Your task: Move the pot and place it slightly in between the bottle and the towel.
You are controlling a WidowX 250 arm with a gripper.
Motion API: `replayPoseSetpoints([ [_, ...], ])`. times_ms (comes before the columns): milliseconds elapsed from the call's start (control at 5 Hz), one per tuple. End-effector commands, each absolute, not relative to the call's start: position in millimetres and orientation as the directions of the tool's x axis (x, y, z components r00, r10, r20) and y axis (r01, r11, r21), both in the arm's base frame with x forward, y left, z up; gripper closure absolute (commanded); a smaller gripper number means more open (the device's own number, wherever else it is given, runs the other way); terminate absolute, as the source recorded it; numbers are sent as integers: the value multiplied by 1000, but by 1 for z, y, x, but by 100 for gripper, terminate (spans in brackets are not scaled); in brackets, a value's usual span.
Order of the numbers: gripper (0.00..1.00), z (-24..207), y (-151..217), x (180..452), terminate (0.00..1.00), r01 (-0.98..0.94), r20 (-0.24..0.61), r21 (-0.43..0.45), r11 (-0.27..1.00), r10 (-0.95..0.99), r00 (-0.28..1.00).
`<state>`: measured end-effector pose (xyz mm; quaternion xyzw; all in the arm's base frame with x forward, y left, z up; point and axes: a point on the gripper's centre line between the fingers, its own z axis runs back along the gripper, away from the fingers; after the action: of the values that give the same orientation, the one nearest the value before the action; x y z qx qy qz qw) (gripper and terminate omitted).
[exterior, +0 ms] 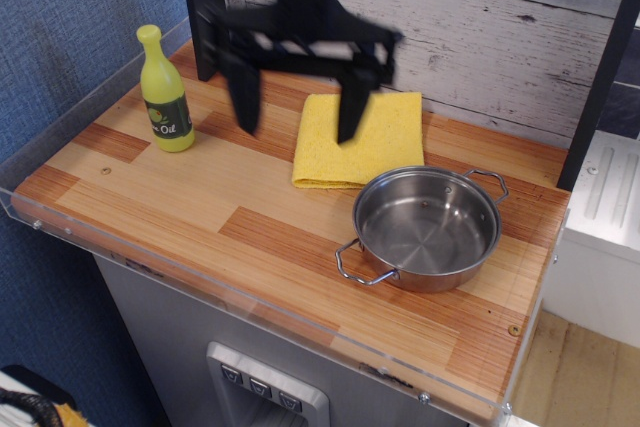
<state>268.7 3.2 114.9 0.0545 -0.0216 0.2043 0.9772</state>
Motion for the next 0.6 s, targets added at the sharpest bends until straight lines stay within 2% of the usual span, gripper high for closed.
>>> replayPoseSetpoints([
  [0, 0, 78, -2, 294, 0, -394, 119, 71, 916, 384, 916],
  [200, 0, 63, -7, 298, 0, -401, 173, 61, 914, 386, 906],
  [400, 0, 47, -13, 304, 0, -390, 175, 35, 920, 379, 909],
])
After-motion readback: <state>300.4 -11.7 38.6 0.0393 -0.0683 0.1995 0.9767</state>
